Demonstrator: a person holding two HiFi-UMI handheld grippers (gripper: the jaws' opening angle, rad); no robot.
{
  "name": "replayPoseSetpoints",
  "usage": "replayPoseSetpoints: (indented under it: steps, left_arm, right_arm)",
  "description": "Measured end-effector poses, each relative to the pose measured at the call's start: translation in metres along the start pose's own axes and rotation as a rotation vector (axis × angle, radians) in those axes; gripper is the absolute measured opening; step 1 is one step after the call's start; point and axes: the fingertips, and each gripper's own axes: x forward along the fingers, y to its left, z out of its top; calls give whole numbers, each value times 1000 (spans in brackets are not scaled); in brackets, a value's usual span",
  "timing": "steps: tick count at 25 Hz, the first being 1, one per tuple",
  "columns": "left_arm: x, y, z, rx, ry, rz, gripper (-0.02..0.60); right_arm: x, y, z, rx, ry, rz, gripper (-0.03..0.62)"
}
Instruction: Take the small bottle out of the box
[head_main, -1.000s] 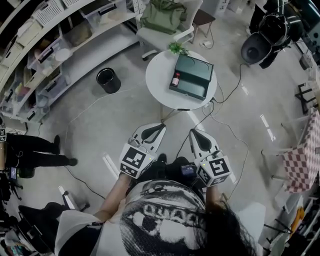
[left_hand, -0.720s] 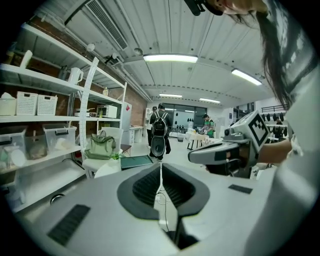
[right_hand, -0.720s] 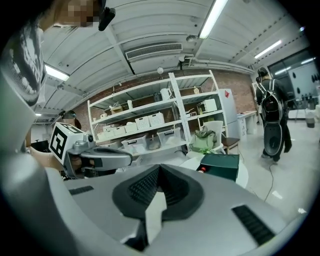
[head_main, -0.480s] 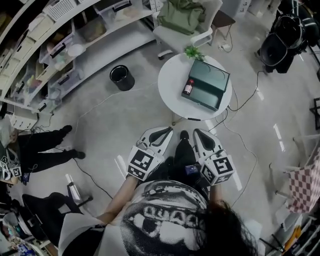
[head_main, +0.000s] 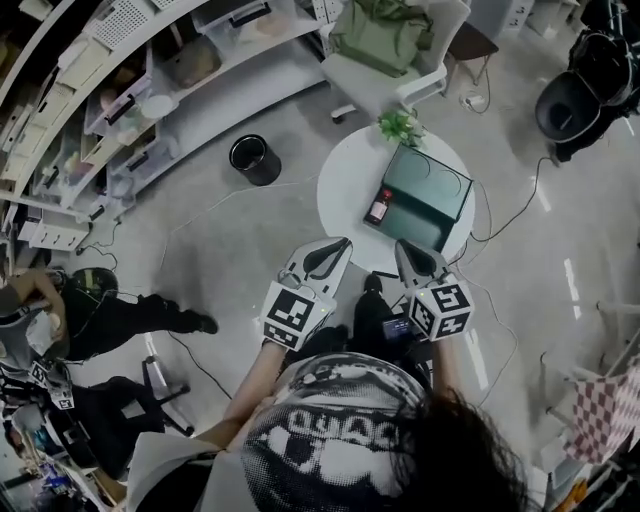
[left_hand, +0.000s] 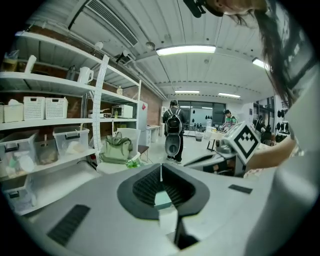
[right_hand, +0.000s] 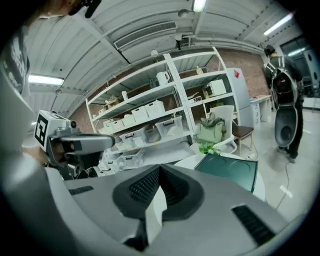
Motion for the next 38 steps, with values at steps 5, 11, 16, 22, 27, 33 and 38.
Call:
replayPoseSetpoints:
  steps: [5, 11, 16, 22, 27, 33, 38]
  left_arm:
    - [30, 12, 13, -2, 24, 28, 17]
    - [48, 25, 12, -8, 53, 89, 17]
    - [57, 28, 11, -16, 82, 99, 17]
    - [61, 38, 17, -12, 87, 118, 18]
    - [65, 50, 11, -18, 100, 112, 17]
    - [75, 68, 15, 6, 103, 39, 18]
    - [83, 91, 17, 32, 105, -24, 17]
  right_arm:
    - [32, -49, -22, 67, 102, -13, 0]
    - [71, -93, -51, 73, 208, -10, 2]
    - [102, -107, -64, 136, 274, 40, 34]
    - [141, -108, -82, 257, 355, 70, 95]
    - [163, -118, -106, 297, 451, 17, 148]
    - [184, -122, -122, 379, 504, -28, 186]
    - [192, -133, -132, 414, 509, -120, 193]
